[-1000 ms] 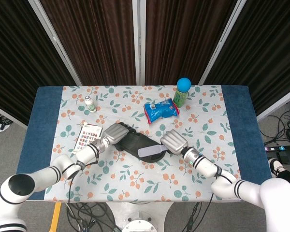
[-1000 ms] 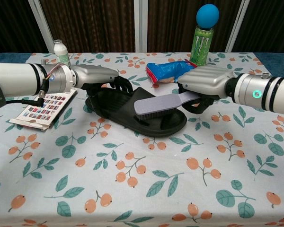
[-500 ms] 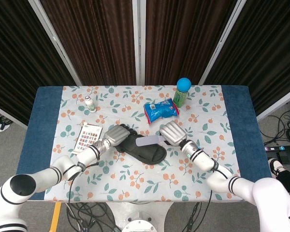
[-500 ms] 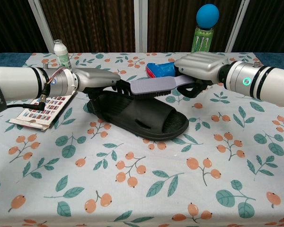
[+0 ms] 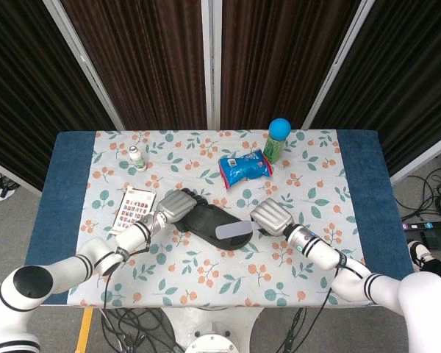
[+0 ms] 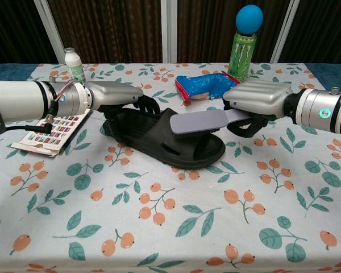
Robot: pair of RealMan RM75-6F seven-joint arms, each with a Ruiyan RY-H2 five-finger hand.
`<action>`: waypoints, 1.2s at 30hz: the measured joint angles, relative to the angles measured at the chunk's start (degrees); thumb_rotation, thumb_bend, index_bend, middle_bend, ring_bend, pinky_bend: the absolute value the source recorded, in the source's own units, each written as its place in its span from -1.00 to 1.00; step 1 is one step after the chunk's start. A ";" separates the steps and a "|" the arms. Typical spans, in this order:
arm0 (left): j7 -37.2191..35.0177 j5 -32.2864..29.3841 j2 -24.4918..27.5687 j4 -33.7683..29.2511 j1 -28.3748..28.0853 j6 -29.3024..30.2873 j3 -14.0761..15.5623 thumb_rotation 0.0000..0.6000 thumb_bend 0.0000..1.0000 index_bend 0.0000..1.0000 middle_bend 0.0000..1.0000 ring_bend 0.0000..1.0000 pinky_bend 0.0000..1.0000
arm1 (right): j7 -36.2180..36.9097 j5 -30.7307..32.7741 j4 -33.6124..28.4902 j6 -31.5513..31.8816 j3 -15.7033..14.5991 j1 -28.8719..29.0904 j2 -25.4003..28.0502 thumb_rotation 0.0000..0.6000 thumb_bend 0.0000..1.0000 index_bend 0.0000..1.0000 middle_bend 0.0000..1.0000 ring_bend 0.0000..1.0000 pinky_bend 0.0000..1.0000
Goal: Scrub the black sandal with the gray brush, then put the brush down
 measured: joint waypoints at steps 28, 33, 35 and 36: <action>1.89 -0.46 1.40 -2.33 0.35 0.59 -0.11 1.00 -0.58 -0.68 -0.55 -0.76 -0.58 | 3.57 0.86 -5.33 0.82 -1.05 -2.03 6.06 1.00 -0.05 1.00 1.00 1.00 1.00; 4.36 -1.07 3.07 -5.54 1.13 2.54 -0.73 1.00 -0.58 -0.77 -0.77 -0.87 -0.64 | 1.83 4.81 -5.76 0.98 0.56 -3.59 8.98 1.00 -0.13 1.00 1.00 1.00 1.00; 5.40 -1.51 4.10 -7.18 1.73 4.11 -1.24 1.00 -0.58 -0.78 -0.78 -0.89 -0.65 | -0.28 6.62 -5.39 -0.37 0.84 -3.95 9.24 1.00 -0.19 1.00 1.00 1.00 1.00; 5.79 -1.74 4.67 -7.96 1.98 4.72 -1.48 1.00 -0.58 -0.78 -0.78 -0.89 -0.66 | -1.25 7.38 -5.08 -1.19 0.93 -4.08 9.19 1.00 -0.23 1.00 1.00 1.00 1.00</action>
